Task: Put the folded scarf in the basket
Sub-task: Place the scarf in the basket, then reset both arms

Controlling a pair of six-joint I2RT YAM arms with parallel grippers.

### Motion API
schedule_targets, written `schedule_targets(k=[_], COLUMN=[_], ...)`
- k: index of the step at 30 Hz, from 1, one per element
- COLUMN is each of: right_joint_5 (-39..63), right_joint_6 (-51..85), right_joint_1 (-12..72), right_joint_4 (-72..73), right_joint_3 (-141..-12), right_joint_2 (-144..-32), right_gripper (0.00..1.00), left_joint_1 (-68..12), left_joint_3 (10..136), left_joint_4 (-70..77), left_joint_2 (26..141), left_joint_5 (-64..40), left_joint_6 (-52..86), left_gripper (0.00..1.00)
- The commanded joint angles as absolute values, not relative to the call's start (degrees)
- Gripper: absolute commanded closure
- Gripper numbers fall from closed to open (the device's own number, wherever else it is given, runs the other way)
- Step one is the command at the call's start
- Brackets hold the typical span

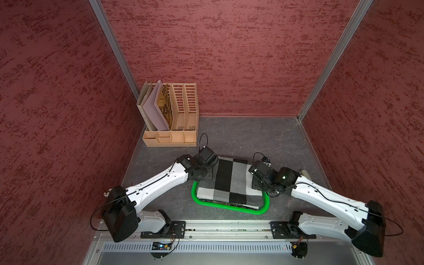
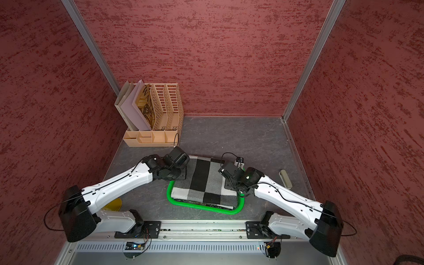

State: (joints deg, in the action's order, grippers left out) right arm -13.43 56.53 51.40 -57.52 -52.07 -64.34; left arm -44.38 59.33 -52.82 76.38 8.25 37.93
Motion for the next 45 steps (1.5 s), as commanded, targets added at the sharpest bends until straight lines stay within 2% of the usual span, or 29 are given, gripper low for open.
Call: schedule_targets(k=[1, 2, 5, 8, 10, 12, 16, 20, 23, 24, 25, 26, 28, 30, 32, 35, 39, 42, 45], right_joint_5=[-16.42, -16.6, -16.8, -16.05, -15.54, -15.53, -15.68, -18.04, -22.11, -22.69, -23.18, -23.37, -23.28, -24.47, -29.48, -45.11, -46.48, -42.22, -39.0], right_joint_6=[56.64, 56.74, 57.11, 57.04, 57.04, 56.92, 56.12, 55.1, 52.55, 50.87, 48.88, 47.05, 42.22, 35.97, 28.79, 24.46, 0.62, -3.65, -8.81], right_joint_1=[51.6, 51.61, 51.59, 51.61, 51.64, 51.6, 51.67, 51.01, 48.73, 47.15, 45.03, 43.01, 37.75, 34.73, 34.54, 34.46, 32.52, 27.84, 25.76], right_joint_4=[-60.78, -61.06, -61.19, -59.48, -58.25, -57.51, -56.94, -59.54, -62.35, -62.51, -62.3, -61.98, -59.63, -53.84, -45.34, -33.47, 6.95, 11.2, 24.62], right_joint_3=[-51.99, -51.94, -51.0, -49.69, -49.21, -48.76, -49.01, -52.44, -57.44, -59.42, -61.36, -62.81, -66.15, -67.23, -65.74, -59.85, -40.57, -36.71, -29.04], right_joint_2=[-62.25, -61.99, -61.53, -61.85, -62.69, -63.43, -64.07, -63.55, -62.19, -61.61, -61.15, -60.93, -60.51, -59.07, -56.24, -51.11, -45.29, -48.8, -53.24], right_gripper=[0.5, 0.5, 0.51, 0.52, 0.57, 0.61, 0.71, 0.72, 0.57, 0.51, 0.43, 0.36, 0.02, 0.02, 0.02, 0.02, 0.02, 0.02, 0.02], left_joint_1=[-44.36, -44.51, -44.74, -44.65, -44.72, -44.78, -44.78, -41.67, -32.32, -29.0, -26.29, -24.21, -19.87, -17.63, -17.38, -17.84, -17.14, -15.2, -12.85], left_joint_3=[58.97, 58.81, 58.47, 57.6, 57.32, 57.22, 58.36, 60.12, 59.07, 59.14, 59.59, 60.08, 60.97, 61.35, 61.96, 60.35, 39.78, 27.96, 24.26], left_joint_4=[-53.3, -53.23, -53.37, -52.41, -52.03, -51.63, -52.43, -52.06, -47.87, -47.09, -46.48, -46.0, -44.38, -42.47, -41.3, -38.82, -3.33, 17.73, 26.8], left_joint_2=[75.76, 75.55, 74.97, 75.55, 76.32, 76.46, 74.64, 70.31, 64.39, 62.7, 61.09, 60.07, 58.45, 57.51, 57.38, 57.83, 53.07, 54.51, 61.64], left_joint_5=[11.77, 12.1, 13.09, 12.26, 11.93, 11.87, 13.25, 11.52, 2.09, 0.16, -0.63, -1.0, -1.91, 0.28, 7.18, 25.68, 24.21, 24.48, 22.3], left_joint_6=[38.06, 38.06, 38.06, 37.71, 37.77, 38.04, 37.98, 37.38, 36.97, 36.83, 36.18, 35.57, 33.87, 32.12, 29.23, 29.63, 5.96, -1.87, -5.09], left_gripper=[0.6, 0.57, 0.58, 0.65, 0.75, 0.79, 0.8, 0.71, 0.51, 0.4, 0.15, 0.0, 0.0, 0.0, 0.0, 0.0, 0.0, 0.0, 0.0])
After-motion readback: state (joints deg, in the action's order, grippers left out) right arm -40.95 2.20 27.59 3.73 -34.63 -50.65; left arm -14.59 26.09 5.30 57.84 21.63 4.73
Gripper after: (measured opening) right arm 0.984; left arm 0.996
